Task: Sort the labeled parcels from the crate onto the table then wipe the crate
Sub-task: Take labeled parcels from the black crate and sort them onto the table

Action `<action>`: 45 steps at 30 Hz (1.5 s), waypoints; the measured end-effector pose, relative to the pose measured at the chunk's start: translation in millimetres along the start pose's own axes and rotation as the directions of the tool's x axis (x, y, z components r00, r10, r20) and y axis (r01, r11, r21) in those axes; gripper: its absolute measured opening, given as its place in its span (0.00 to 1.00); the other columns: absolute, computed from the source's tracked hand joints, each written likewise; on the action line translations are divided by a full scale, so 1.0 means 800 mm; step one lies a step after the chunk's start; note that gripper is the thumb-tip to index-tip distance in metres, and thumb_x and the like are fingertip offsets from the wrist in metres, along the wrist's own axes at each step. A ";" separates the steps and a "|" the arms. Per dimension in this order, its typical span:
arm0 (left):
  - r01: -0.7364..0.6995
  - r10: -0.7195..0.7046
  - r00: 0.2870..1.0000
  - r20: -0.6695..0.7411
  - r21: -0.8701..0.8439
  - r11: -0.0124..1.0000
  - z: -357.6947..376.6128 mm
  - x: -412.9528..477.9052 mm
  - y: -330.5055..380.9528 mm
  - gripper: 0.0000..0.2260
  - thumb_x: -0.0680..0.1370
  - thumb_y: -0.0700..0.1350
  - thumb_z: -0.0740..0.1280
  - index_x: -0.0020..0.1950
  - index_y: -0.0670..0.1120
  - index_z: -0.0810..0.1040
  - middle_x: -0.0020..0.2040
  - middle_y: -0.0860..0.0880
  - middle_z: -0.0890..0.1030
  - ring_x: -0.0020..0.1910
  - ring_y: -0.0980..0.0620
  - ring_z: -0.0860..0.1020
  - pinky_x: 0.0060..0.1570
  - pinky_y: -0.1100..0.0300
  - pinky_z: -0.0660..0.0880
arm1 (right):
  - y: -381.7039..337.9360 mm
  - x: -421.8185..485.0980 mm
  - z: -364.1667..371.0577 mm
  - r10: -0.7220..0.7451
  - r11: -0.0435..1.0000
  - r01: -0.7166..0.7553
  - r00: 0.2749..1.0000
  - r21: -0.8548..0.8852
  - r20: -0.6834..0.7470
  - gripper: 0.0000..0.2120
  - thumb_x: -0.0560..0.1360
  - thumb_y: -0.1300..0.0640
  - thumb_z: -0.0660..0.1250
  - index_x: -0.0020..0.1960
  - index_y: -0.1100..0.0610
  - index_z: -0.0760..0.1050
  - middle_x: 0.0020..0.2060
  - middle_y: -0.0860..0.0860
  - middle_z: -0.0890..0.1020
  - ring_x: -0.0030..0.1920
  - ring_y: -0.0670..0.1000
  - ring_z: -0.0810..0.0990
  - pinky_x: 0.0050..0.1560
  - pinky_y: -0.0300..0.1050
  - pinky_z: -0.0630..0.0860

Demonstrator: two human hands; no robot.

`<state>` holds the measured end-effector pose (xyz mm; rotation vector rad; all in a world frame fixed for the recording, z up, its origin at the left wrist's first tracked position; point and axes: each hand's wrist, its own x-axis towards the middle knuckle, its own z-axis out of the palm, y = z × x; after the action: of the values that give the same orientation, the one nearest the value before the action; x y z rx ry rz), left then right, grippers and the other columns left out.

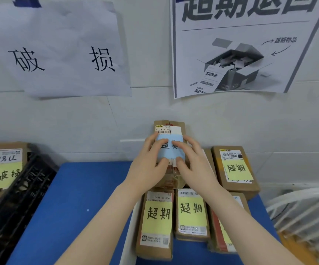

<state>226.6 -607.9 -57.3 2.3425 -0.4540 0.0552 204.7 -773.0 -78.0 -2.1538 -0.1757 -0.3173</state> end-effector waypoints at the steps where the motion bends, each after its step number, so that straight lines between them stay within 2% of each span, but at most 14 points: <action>1: 0.011 -0.011 1.000 0.006 -0.011 1.000 0.001 0.002 -0.002 0.23 0.73 0.54 0.54 0.69 0.62 0.62 0.72 0.68 0.53 0.44 0.67 0.74 0.40 0.59 0.76 | 0.000 0.003 0.001 0.006 1.000 -0.006 1.000 -0.010 0.005 0.19 0.78 0.56 0.60 0.69 0.47 0.69 0.71 0.40 0.59 0.61 0.34 0.67 0.54 0.33 0.75; 4: 0.047 -0.044 0.998 0.042 -0.072 0.996 0.005 0.010 -0.011 0.23 0.75 0.53 0.54 0.71 0.60 0.63 0.73 0.66 0.54 0.52 0.80 0.65 0.49 0.61 0.75 | 0.003 0.013 0.005 0.058 0.998 -0.057 0.998 -0.010 0.035 0.20 0.80 0.56 0.58 0.71 0.48 0.68 0.72 0.43 0.59 0.62 0.44 0.70 0.57 0.38 0.74; 6: 0.071 -0.061 0.994 0.085 -0.122 0.990 0.010 0.014 -0.016 0.22 0.78 0.50 0.55 0.73 0.58 0.63 0.74 0.65 0.54 0.55 0.85 0.60 0.51 0.65 0.72 | 0.005 0.018 0.007 0.089 0.996 -0.088 0.994 -0.009 0.060 0.20 0.80 0.56 0.57 0.72 0.49 0.67 0.73 0.44 0.59 0.64 0.46 0.70 0.59 0.39 0.72; 10: 0.074 -0.064 0.995 0.081 -0.124 0.989 0.013 0.014 -0.020 0.22 0.76 0.50 0.53 0.71 0.60 0.64 0.73 0.67 0.54 0.55 0.83 0.61 0.51 0.64 0.73 | 0.011 0.021 0.012 0.060 0.997 -0.056 0.994 -0.050 0.087 0.20 0.80 0.55 0.56 0.72 0.49 0.67 0.74 0.46 0.58 0.71 0.46 0.63 0.67 0.46 0.69; 14: 0.083 -0.076 0.996 0.055 -0.134 0.988 0.013 0.010 -0.026 0.23 0.74 0.52 0.52 0.70 0.61 0.64 0.72 0.68 0.55 0.57 0.82 0.61 0.52 0.60 0.75 | 0.012 0.020 0.018 0.029 0.999 -0.024 0.994 -0.048 0.105 0.20 0.80 0.54 0.56 0.72 0.48 0.67 0.74 0.46 0.58 0.72 0.47 0.63 0.68 0.51 0.69; 20: 0.102 -0.087 0.991 0.099 -0.154 0.983 -0.001 0.005 -0.018 0.21 0.81 0.45 0.54 0.74 0.56 0.62 0.76 0.62 0.53 0.56 0.77 0.62 0.50 0.73 0.64 | -0.006 0.021 0.009 0.074 0.996 -0.065 0.986 -0.065 0.152 0.20 0.81 0.52 0.55 0.73 0.47 0.65 0.75 0.46 0.57 0.72 0.48 0.62 0.70 0.50 0.67; 22: 0.103 -0.092 0.992 0.088 -0.132 0.986 -0.026 -0.003 -0.010 0.21 0.82 0.46 0.55 0.75 0.55 0.61 0.76 0.59 0.54 0.59 0.79 0.62 0.56 0.71 0.62 | -0.024 0.020 -0.004 0.096 0.991 -0.084 0.987 -0.100 0.126 0.20 0.82 0.49 0.55 0.73 0.46 0.65 0.76 0.48 0.57 0.73 0.50 0.61 0.72 0.52 0.64; 23: 0.102 -0.095 0.993 0.070 -0.098 0.990 -0.044 -0.010 -0.007 0.21 0.82 0.47 0.55 0.76 0.54 0.60 0.77 0.58 0.55 0.65 0.73 0.61 0.61 0.67 0.61 | -0.035 0.018 -0.012 0.098 0.988 -0.085 0.991 -0.131 0.092 0.20 0.81 0.49 0.55 0.73 0.46 0.65 0.76 0.48 0.57 0.74 0.51 0.61 0.72 0.52 0.63; 26: 0.114 -0.114 0.993 -0.004 0.110 0.987 -0.097 -0.045 -0.005 0.22 0.83 0.48 0.53 0.77 0.52 0.57 0.76 0.53 0.58 0.72 0.53 0.62 0.66 0.59 0.62 | -0.076 0.005 -0.025 -0.036 0.959 0.041 0.999 -0.280 0.024 0.20 0.81 0.50 0.56 0.73 0.49 0.66 0.73 0.49 0.64 0.72 0.51 0.63 0.70 0.48 0.64; 29: 0.200 -0.198 0.979 -0.042 0.350 0.915 -0.127 -0.099 -0.012 0.23 0.83 0.51 0.52 0.78 0.51 0.55 0.76 0.52 0.59 0.70 0.49 0.64 0.62 0.52 0.70 | -0.119 -0.021 -0.002 -0.243 0.915 0.258 0.966 -0.310 0.089 0.18 0.81 0.51 0.57 0.70 0.51 0.69 0.65 0.48 0.73 0.66 0.50 0.69 0.65 0.46 0.67; 32: 0.317 -0.322 0.944 -0.071 0.470 0.824 -0.134 -0.169 -0.035 0.24 0.83 0.54 0.51 0.78 0.51 0.54 0.76 0.50 0.59 0.72 0.48 0.62 0.63 0.50 0.70 | -0.147 -0.050 0.054 -0.350 0.849 0.417 0.904 -0.324 0.246 0.17 0.80 0.51 0.58 0.68 0.50 0.71 0.59 0.46 0.76 0.58 0.50 0.74 0.57 0.45 0.72; 38: 0.484 -0.512 0.853 -0.099 0.519 0.705 -0.169 -0.316 -0.107 0.24 0.83 0.54 0.50 0.78 0.50 0.54 0.77 0.47 0.57 0.74 0.45 0.60 0.66 0.49 0.67 | -0.195 -0.119 0.184 -0.286 0.734 0.581 0.734 -0.352 0.615 0.19 0.80 0.50 0.54 0.71 0.46 0.65 0.63 0.46 0.72 0.61 0.51 0.73 0.60 0.48 0.70; 41: 0.497 -0.516 0.845 -0.141 0.562 0.660 -0.203 -0.374 -0.134 0.24 0.83 0.55 0.50 0.78 0.50 0.54 0.77 0.48 0.58 0.73 0.46 0.61 0.64 0.50 0.69 | -0.230 -0.147 0.233 -0.286 0.707 0.621 0.688 -0.338 0.667 0.19 0.80 0.51 0.53 0.71 0.46 0.65 0.62 0.46 0.73 0.58 0.50 0.74 0.58 0.47 0.71; 45: 0.483 -0.456 0.865 -0.210 0.593 0.644 -0.256 -0.442 -0.169 0.22 0.83 0.54 0.50 0.76 0.50 0.58 0.74 0.49 0.62 0.71 0.47 0.63 0.63 0.52 0.69 | -0.291 -0.171 0.302 -0.292 0.692 0.632 0.687 -0.349 0.666 0.18 0.80 0.52 0.53 0.70 0.47 0.66 0.61 0.46 0.73 0.57 0.51 0.74 0.57 0.47 0.71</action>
<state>-40.5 -270.5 -58.3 3.0506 0.2787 0.0061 56.1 -442.9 -65.6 -2.7169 -1.1649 0.0065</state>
